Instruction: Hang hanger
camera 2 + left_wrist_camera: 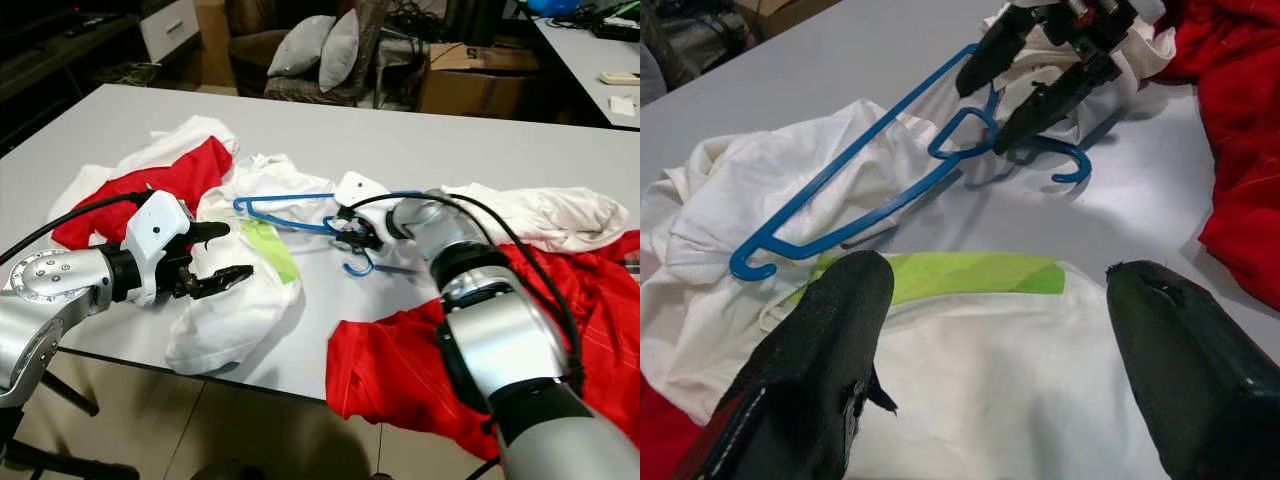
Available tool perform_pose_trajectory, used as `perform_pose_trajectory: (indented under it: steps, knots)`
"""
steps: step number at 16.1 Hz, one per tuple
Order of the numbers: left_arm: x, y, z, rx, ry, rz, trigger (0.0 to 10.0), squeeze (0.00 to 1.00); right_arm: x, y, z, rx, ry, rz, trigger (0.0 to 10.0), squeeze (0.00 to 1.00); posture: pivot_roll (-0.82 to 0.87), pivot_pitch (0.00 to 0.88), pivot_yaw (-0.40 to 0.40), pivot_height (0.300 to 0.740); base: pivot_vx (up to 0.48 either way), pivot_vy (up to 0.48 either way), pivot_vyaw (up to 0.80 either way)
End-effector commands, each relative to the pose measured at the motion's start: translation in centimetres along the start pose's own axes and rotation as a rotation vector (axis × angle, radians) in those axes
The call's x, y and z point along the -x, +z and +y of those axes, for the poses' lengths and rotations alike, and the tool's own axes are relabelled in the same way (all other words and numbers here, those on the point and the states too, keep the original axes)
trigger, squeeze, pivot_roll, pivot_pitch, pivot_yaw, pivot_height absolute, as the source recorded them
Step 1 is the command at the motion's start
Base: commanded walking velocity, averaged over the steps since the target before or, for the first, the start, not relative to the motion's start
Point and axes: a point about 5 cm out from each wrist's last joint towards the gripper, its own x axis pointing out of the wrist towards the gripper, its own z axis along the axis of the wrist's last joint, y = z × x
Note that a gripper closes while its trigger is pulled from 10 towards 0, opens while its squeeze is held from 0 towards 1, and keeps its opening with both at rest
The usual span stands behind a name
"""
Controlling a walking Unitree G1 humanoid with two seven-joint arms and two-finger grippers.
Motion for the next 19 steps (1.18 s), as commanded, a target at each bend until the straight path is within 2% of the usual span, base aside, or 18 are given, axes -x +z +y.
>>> perform_pose_trajectory:
  steps: [1, 2, 3, 5, 6, 7, 13, 19]
  knots:
    - [0.2, 0.2, -0.1, -0.016, -0.001, 0.008, 10.0, 0.0, -0.3, -0.3, 0.4, -0.021, -0.007, 0.01, 10.0, 0.0, 0.1, 0.041, 0.044, 0.74, 0.0, 0.0, 0.0]
    - [0.3, 0.2, -0.2, -0.015, -0.001, 0.012, 10.0, 0.0, -0.5, -0.4, 0.7, -0.035, -0.003, 0.005, 10.0, 0.0, 0.11, 0.054, 0.044, 0.74, 0.0, 0.0, 0.0]
    - [0.4, 0.2, -0.2, -0.013, 0.002, 0.021, 10.0, 0.0, -0.9, -0.5, 1.3, -0.057, 0.017, 0.002, 4.7, 0.0, 0.12, 0.067, 0.044, 0.74, 0.0, 0.0, 0.0]
    - [0.6, 0.1, -0.3, -0.01, 0.005, 0.031, 10.0, 0.0, -1.2, -0.7, 1.9, -0.063, 0.041, 0.009, 1.1, 0.0, 0.12, 0.067, 0.044, 0.74, 0.0, 0.0, 0.0]
    - [0.8, -0.1, -0.5, -0.012, 0.002, 0.046, 10.0, 0.0, -1.5, -1.1, 2.5, -0.042, 0.064, 0.033, 0.9, 0.0, 0.13, 0.08, 0.04, 0.74, 0.0, 0.0, 0.0]
    - [0.9, -0.1, -0.5, -0.012, 0.002, 0.049, 10.0, 0.0, -1.6, -1.2, 2.7, -0.038, 0.068, 0.039, 0.0, 0.0, 0.13, 0.083, 0.039, 0.74, 0.0, 0.0, 0.0]
    - [1.1, -0.2, -0.8, -0.017, 0.004, 0.069, 10.0, 0.0, -1.6, -1.4, 2.9, -0.053, 0.104, 0.044, 0.0, 0.0, 0.14, 0.088, 0.035, 0.74, 0.0, 0.0, 0.0]
    - [0.8, 0.1, -0.6, -0.046, 0.021, 0.063, 10.0, 0.0, -1.4, -1.1, 2.3, -0.043, 0.068, 0.03, 0.0, 0.0, 0.13, 0.085, 0.04, 0.74, 0.0, 0.0, 0.0]
